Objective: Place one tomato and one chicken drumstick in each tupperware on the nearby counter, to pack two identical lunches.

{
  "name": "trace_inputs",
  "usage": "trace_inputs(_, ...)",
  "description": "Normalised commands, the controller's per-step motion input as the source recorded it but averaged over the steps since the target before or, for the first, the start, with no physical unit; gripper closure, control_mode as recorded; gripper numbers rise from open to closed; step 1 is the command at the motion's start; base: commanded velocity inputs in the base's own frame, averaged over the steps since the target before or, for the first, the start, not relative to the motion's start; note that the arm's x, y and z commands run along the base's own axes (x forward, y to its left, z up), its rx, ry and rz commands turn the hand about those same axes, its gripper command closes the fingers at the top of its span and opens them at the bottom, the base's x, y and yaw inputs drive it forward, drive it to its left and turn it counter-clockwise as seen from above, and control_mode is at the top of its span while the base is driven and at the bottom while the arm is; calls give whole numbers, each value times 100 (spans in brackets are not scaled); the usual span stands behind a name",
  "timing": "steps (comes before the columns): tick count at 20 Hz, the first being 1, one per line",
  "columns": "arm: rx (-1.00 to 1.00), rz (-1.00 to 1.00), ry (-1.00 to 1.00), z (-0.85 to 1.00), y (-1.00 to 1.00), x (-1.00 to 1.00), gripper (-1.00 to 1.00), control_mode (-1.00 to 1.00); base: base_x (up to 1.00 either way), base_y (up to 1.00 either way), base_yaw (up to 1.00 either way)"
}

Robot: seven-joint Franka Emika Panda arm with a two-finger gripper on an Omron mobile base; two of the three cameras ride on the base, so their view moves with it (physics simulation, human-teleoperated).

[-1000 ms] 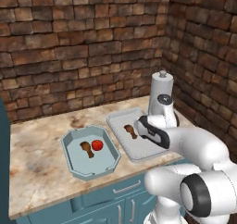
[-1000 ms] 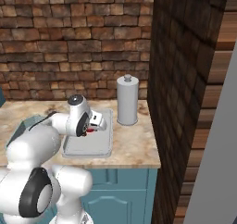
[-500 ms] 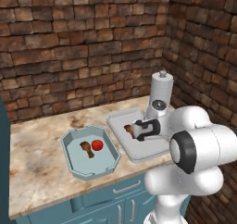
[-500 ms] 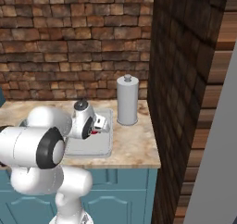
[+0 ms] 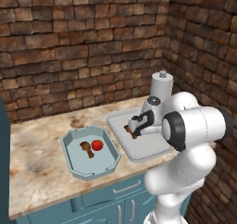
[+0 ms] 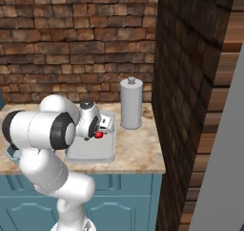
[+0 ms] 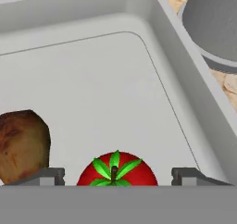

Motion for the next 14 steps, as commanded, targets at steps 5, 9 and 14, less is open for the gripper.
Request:
trace_inputs(5,-1,0,0,32,9,-23,-100,-100,0,0,0)
trace_inputs(9,0,0,-1,60,0,-90,-100,-100,0,0,0)
trace_inputs(14,-2,0,-12,69,0,-98,-100,-100,0,0,0)
